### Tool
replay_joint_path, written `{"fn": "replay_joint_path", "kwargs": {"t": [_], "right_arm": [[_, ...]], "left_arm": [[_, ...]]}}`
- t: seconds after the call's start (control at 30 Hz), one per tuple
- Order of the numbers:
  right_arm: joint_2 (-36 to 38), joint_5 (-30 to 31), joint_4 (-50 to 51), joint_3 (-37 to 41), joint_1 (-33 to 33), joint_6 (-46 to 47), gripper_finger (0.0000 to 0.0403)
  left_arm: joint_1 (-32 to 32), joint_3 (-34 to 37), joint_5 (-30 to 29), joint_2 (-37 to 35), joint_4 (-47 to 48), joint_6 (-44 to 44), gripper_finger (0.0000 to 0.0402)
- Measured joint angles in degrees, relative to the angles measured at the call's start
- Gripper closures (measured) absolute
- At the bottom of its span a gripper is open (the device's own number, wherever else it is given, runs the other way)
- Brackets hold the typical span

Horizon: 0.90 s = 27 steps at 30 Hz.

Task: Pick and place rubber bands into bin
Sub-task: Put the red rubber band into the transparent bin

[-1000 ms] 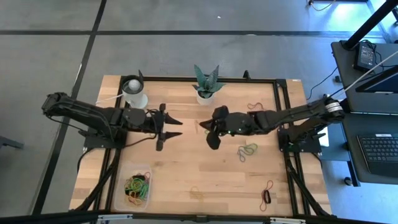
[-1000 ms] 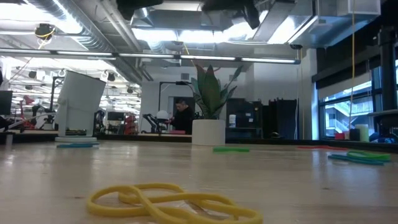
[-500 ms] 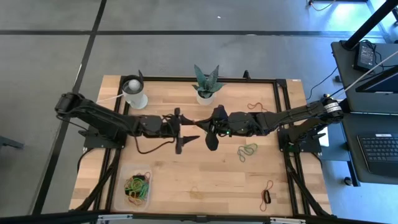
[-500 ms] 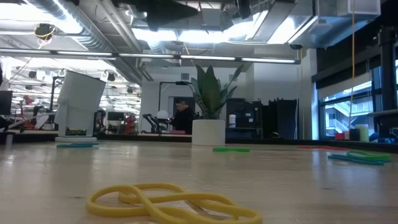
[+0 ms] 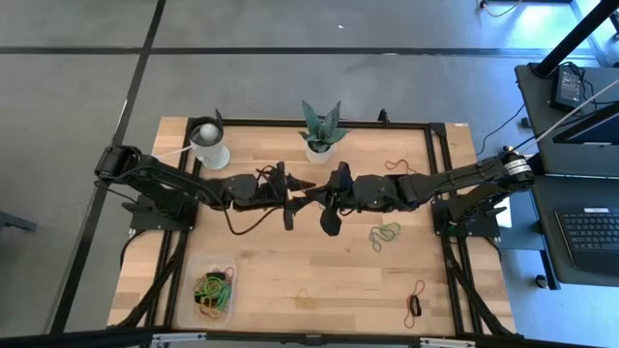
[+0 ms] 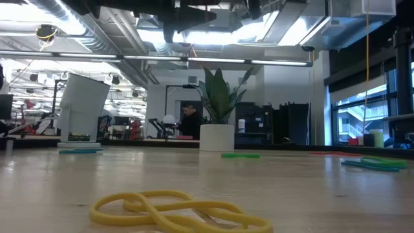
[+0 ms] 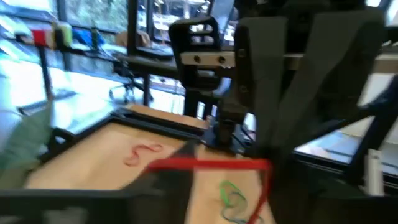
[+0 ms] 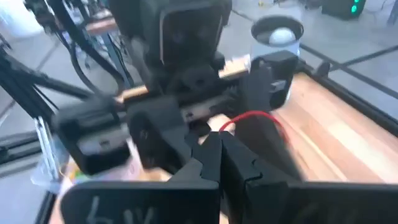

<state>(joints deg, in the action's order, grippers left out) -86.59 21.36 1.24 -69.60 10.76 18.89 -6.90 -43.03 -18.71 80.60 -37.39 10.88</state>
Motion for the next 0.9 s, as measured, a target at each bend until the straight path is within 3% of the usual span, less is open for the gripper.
{"fn": "replay_joint_path", "kwargs": {"t": [0.1, 0.17, 0.37, 0.6, 0.7, 0.9], "right_arm": [[0.0, 0.0, 2.9, -0.1, 0.0, 0.0, 0.0403], [0.0, -0.2, 4.4, -0.1, 0.0, 0.0, 0.0402], [0.1, -0.5, 7.0, -0.1, -0.9, 0.1, 0.0377], [0.1, -12.8, 13.9, -0.1, -2.9, 1.9, 0.0322], [0.1, -14.8, 19.2, -0.1, -3.2, 1.9, 0.0303], [0.1, -15.1, 27.6, -0.1, -3.1, 1.7, 0.0289]], "left_arm": [[-0.6, 0.0, 2.4, 0.0, 1.1, 2.3, 0.0347], [-1.4, 0.0, 2.2, 0.0, 2.0, 3.9, 0.0384], [-5.0, 0.0, 0.5, 0.0, 5.9, 9.2, 0.0398], [-10.7, -0.5, -7.9, -0.2, 9.8, 13.0, 0.0399], [-14.2, -4.4, -10.5, -1.1, 20.8, 16.0, 0.0399], [-22.6, -20.3, -15.0, -1.0, 59.6, 29.5, 0.0399]]}}
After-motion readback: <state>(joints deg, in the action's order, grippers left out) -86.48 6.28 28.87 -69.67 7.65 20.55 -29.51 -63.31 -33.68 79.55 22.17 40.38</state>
